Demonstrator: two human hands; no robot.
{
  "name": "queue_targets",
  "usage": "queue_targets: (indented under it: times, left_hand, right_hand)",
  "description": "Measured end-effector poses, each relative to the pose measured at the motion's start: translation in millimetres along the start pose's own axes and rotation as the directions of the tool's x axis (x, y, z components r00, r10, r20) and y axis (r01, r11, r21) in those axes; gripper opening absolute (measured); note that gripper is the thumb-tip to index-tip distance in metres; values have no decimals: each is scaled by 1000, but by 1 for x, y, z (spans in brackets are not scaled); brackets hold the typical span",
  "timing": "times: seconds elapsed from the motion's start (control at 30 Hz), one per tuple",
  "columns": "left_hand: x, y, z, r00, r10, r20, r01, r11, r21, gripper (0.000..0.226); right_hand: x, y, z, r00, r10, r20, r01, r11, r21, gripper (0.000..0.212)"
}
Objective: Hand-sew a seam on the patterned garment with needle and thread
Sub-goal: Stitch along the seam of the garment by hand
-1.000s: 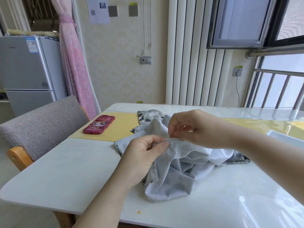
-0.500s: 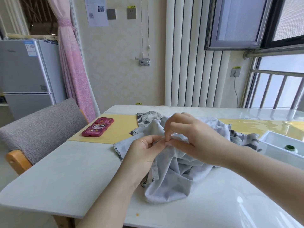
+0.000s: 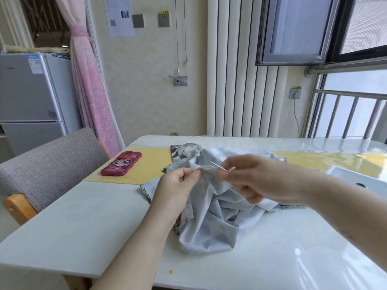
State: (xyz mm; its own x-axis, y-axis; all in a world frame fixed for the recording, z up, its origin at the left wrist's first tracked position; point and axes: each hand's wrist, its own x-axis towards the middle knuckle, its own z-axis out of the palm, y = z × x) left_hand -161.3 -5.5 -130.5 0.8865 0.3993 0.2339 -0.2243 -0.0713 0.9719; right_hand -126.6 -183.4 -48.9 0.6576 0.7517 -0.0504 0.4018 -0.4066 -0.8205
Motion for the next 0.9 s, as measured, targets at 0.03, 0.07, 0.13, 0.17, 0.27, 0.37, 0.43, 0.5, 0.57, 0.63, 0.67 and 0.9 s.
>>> queue_targets:
  times: [0.03,0.07,0.13,0.17,0.27,0.37,0.43,0.5,0.57,0.63,0.67,0.9]
  left_hand:
    - [1,1,-1,1000,6,2,-6,1000,-6,17]
    - [1,1,-2,1000,8,5,-8,1000,-11,21]
    - [3,1,-5,1000,-3,6,4,999,-44,23]
    - [5,0,-6,1000,-14,-3,14,998,-69,17]
    - [8,-2,-9,999,-50,-19,47,991,-123,8]
    - [11,-2,-8,995,-89,-39,79,976,-203,12]
    - [12,-1,-8,993,-113,-43,98,959,-267,9]
    - [15,0,-10,988,-143,-59,117,939,-324,8]
    - [19,0,-13,980,-180,-85,138,923,-360,8]
    - [23,-3,-14,968,-229,-106,173,907,-383,11]
    - [26,-5,-14,960,-258,-111,195,897,-396,16]
    - [38,-17,-7,918,-385,-90,324,864,-386,23]
  right_hand:
    - [1,6,2,999,-14,-40,0,946,-325,23]
    - [2,11,4,993,-87,-83,26,829,-559,18]
    - [3,16,7,964,-209,-167,45,742,-669,8]
    - [4,19,6,957,-220,-187,45,754,-656,14]
    - [8,22,-2,959,-186,-215,29,816,-577,38]
    - [11,19,-6,924,-252,-287,71,851,-520,22]
    - [12,18,-8,920,-260,-292,49,817,-575,3]
    - [10,20,-12,936,-242,-254,15,752,-659,6]
    - [6,21,-18,963,-188,-193,-1,714,-700,11]
    - [4,20,-20,979,-165,-121,46,752,-658,16]
    - [3,18,-20,977,-189,-99,103,823,-559,19]
    - [9,-17,-9,838,-468,-282,546,703,455,27]
